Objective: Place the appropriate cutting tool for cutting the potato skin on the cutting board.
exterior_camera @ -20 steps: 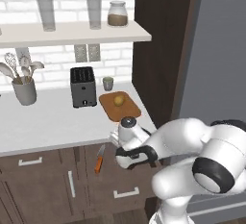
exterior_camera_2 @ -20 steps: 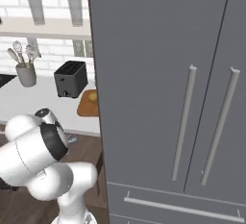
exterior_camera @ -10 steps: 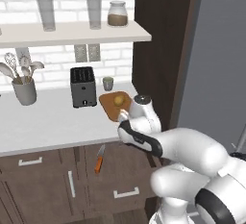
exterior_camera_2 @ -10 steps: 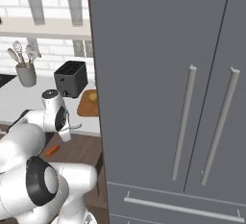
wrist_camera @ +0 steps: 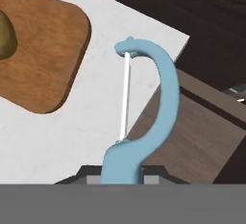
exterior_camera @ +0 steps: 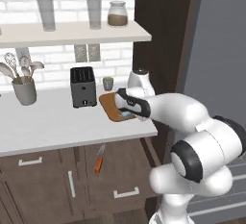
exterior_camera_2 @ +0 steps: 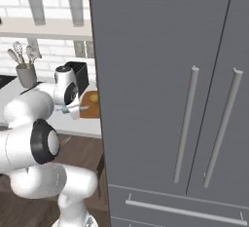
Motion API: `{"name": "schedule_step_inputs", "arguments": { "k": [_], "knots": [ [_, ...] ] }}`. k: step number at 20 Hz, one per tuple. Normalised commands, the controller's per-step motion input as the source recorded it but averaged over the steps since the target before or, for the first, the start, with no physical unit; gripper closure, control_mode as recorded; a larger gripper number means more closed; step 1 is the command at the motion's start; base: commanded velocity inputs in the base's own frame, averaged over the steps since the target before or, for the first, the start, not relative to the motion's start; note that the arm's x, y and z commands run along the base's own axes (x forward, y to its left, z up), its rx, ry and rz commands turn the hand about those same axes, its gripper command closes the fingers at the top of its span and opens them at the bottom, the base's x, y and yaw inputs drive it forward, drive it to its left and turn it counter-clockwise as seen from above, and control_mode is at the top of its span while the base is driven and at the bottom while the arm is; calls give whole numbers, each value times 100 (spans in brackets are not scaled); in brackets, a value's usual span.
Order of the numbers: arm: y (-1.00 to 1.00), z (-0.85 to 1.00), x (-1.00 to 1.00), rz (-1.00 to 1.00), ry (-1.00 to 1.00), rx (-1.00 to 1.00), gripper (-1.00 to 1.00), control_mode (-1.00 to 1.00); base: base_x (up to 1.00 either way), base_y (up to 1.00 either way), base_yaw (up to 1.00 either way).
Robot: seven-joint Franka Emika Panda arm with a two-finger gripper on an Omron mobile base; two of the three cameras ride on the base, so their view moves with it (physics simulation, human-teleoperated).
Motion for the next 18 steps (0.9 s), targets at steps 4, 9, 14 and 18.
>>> {"name": "schedule_step_inputs", "arguments": {
  "k": [4, 9, 14, 18],
  "knots": [
    [-3, -4, 76, 0, 20, -9, 100, -100, 0, 0, 0],
    [0, -27, 57, 0, 17, -15, 100, -100, 0, 0, 0],
    [0, -31, 55, -1, 9, -9, 100, -100, 0, 0, 0],
    [0, -62, 39, -1, 8, 0, 100, -100, 0, 0, 0]
  ]
}}
